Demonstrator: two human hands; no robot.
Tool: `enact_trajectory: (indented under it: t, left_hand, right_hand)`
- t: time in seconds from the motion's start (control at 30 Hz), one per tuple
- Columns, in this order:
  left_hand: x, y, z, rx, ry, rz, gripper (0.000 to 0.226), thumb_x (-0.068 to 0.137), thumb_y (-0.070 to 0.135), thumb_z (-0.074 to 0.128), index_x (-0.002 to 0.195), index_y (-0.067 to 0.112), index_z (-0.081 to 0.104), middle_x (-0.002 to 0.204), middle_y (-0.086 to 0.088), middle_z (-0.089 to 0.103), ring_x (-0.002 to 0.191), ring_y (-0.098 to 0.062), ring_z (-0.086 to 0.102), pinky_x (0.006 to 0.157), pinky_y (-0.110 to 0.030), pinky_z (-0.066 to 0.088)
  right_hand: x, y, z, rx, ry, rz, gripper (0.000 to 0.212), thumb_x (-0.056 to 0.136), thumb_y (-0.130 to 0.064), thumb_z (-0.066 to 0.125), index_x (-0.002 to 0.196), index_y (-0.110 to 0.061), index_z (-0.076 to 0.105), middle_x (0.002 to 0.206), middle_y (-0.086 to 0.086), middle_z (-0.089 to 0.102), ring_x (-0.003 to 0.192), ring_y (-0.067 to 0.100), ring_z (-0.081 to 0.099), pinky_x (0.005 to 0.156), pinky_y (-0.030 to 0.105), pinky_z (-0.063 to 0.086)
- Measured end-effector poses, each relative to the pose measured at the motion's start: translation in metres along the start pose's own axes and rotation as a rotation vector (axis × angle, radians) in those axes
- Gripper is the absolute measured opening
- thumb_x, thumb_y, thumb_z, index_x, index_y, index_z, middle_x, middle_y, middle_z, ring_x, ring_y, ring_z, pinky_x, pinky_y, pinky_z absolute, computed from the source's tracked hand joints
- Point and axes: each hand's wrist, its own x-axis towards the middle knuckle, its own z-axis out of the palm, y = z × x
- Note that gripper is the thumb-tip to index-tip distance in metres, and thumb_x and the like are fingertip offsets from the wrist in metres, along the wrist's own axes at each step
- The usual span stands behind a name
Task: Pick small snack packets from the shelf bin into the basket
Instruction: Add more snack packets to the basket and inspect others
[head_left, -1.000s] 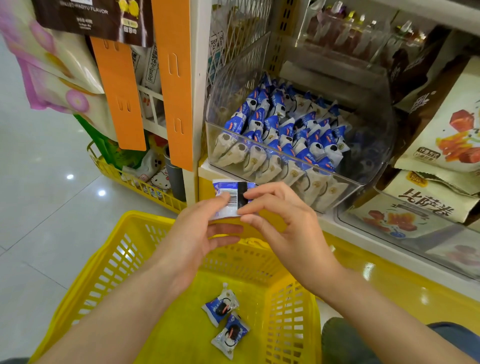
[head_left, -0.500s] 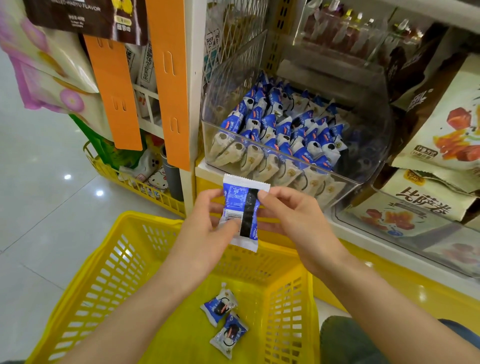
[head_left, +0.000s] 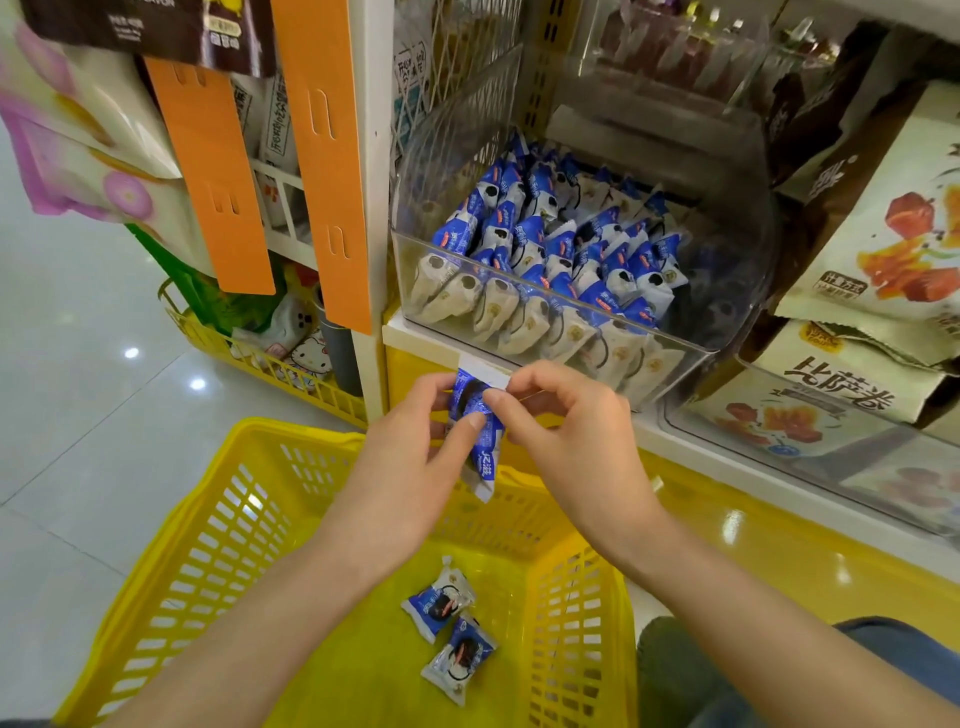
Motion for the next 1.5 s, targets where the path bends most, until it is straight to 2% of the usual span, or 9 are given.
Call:
enact_trajectory:
  t: [0.17, 0.3, 0.47, 0.73, 0.93, 1.13, 1.23, 1.37, 1.5]
  left_hand:
    - [0.001, -0.001, -0.002, 0.106, -0.004, 0.056, 0.029, 0.097, 0.018, 0.041, 0.123, 0.024, 0.052, 0.091, 0.017, 0.063, 0.080, 0.003, 0.060, 0.068, -0.019, 0.051]
    - [0.003, -0.004, -0.002, 0.208, 0.084, 0.100, 0.028, 0.096, 0.016, 0.043, 0.119, 0.023, 0.057, 0.079, 0.007, 0.066, 0.071, 0.001, 0.060, 0.057, -0.015, 0.045]
    - [0.004, -0.006, -0.005, 0.214, 0.136, 0.078, 0.024, 0.095, 0.019, 0.046, 0.114, 0.024, 0.060, 0.078, 0.009, 0.066, 0.070, -0.001, 0.063, 0.058, -0.012, 0.047]
    - [0.008, -0.004, -0.009, -0.088, 0.057, -0.030, 0.031, 0.097, 0.012, 0.041, 0.097, 0.038, 0.056, 0.085, 0.011, 0.069, 0.073, -0.002, 0.067, 0.062, -0.021, 0.055]
    - [0.012, 0.011, -0.006, -0.508, -0.076, -0.262, 0.018, 0.090, 0.029, 0.052, 0.103, 0.026, 0.064, 0.090, 0.005, 0.073, 0.082, -0.007, 0.068, 0.065, -0.021, 0.054]
    - [0.018, 0.019, -0.002, -0.406, 0.070, -0.259, 0.026, 0.088, 0.005, 0.057, 0.113, 0.012, 0.058, 0.095, -0.002, 0.069, 0.078, -0.008, 0.064, 0.059, -0.022, 0.048]
    - [0.024, 0.023, -0.007, -0.499, 0.082, -0.231, 0.025, 0.090, 0.002, 0.053, 0.113, 0.013, 0.055, 0.091, 0.002, 0.067, 0.066, 0.005, 0.063, 0.055, -0.012, 0.047]
    - [0.030, 0.033, -0.013, -0.502, 0.008, -0.072, 0.022, 0.090, 0.010, 0.055, 0.105, 0.025, 0.059, 0.090, 0.011, 0.072, 0.080, 0.006, 0.065, 0.064, -0.009, 0.048]
    - [0.041, 0.043, -0.023, -0.278, 0.003, 0.067, 0.021, 0.085, 0.021, 0.062, 0.103, 0.031, 0.057, 0.099, 0.008, 0.069, 0.088, 0.000, 0.064, 0.074, -0.016, 0.050]
  right_hand:
    - [0.001, 0.001, 0.000, -0.004, 0.012, -0.011, 0.014, 0.085, -0.021, 0.065, 0.075, -0.029, 0.060, 0.074, -0.013, 0.061, 0.072, 0.000, 0.057, 0.065, 0.010, 0.044]
    - [-0.002, 0.000, 0.004, 0.091, -0.020, 0.072, 0.002, 0.088, -0.024, 0.060, 0.087, -0.023, 0.060, 0.082, -0.011, 0.062, 0.078, 0.002, 0.060, 0.072, 0.026, 0.054]
    - [-0.008, -0.004, 0.016, 0.389, -0.319, 0.370, 0.033, 0.090, -0.030, 0.055, 0.122, -0.029, 0.044, 0.114, -0.006, 0.060, 0.094, 0.010, 0.065, 0.079, 0.039, 0.057]
    - [0.002, -0.002, 0.006, 0.547, -0.399, 0.371, 0.035, 0.091, -0.011, 0.055, 0.121, -0.026, 0.045, 0.116, 0.002, 0.061, 0.088, 0.011, 0.066, 0.074, 0.033, 0.058]
    - [0.003, 0.001, 0.008, 0.079, -0.165, 0.139, 0.061, 0.076, -0.027, 0.073, 0.125, -0.027, 0.037, 0.108, -0.023, 0.049, 0.088, -0.012, 0.054, 0.068, 0.009, 0.048]
    - [0.008, -0.004, 0.013, -0.013, -0.109, 0.042, 0.076, 0.071, -0.024, 0.075, 0.134, -0.023, 0.033, 0.122, -0.010, 0.050, 0.113, 0.005, 0.048, 0.094, 0.018, 0.042]
    - [0.014, -0.010, 0.006, 0.097, -0.149, 0.069, 0.064, 0.080, -0.020, 0.070, 0.132, -0.027, 0.035, 0.122, -0.011, 0.053, 0.115, 0.002, 0.047, 0.093, 0.011, 0.038]
    - [0.025, -0.017, -0.008, 0.307, -0.125, 0.152, 0.031, 0.090, -0.012, 0.056, 0.120, -0.020, 0.053, 0.114, -0.008, 0.063, 0.107, 0.007, 0.058, 0.095, 0.024, 0.045]
    - [0.039, -0.030, -0.019, 0.382, -0.103, 0.135, 0.017, 0.090, -0.011, 0.056, 0.101, -0.023, 0.063, 0.098, -0.003, 0.071, 0.091, 0.008, 0.065, 0.081, 0.022, 0.052]
